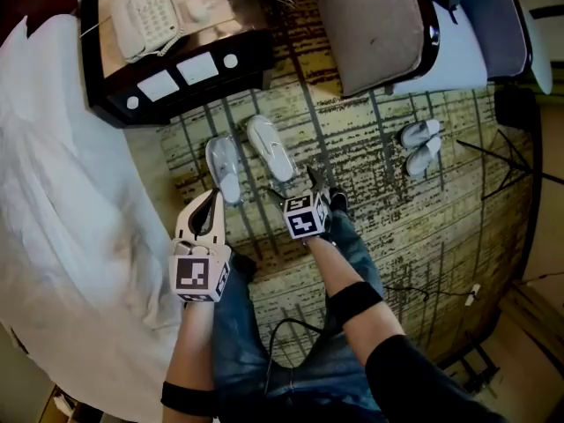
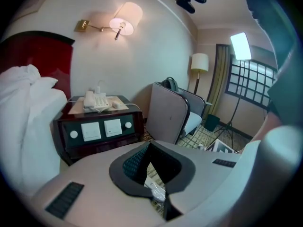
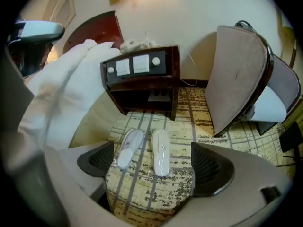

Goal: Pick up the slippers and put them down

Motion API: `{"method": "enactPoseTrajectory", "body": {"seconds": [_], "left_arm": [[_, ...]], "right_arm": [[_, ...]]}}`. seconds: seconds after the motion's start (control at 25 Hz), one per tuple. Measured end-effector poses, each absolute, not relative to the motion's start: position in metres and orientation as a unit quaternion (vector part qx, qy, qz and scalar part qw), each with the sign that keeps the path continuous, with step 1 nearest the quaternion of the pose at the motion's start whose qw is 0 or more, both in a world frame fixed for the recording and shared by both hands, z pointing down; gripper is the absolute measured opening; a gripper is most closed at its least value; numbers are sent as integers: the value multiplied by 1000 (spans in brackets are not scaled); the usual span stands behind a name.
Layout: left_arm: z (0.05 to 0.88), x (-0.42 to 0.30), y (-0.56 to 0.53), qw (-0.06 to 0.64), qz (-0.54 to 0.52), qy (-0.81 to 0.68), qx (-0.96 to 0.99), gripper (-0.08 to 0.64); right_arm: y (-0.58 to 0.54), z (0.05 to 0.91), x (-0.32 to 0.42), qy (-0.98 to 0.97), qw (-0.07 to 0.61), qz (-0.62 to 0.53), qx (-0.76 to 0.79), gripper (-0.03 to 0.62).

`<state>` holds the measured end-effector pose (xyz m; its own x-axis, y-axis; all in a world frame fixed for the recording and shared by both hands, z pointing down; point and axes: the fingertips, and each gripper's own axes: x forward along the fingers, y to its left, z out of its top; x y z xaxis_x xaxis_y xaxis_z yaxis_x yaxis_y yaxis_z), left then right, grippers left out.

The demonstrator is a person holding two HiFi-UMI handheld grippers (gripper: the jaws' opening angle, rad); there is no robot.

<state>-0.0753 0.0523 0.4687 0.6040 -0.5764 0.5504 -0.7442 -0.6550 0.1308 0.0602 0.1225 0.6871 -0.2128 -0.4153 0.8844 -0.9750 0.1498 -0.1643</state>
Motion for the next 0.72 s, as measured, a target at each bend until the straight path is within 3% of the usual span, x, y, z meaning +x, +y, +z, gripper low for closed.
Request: {"method": "enactPoseTrajectory", "body": {"seconds": [0.32, 0.72], "left_arm": [[613, -40, 24, 161, 229, -358, 891, 1], [721, -43, 15, 162, 209, -393, 881, 1]], "right_arm": [[128, 863, 54, -663, 385, 409, 495, 556], [130, 997, 60, -656, 380, 410, 507, 581]]}}
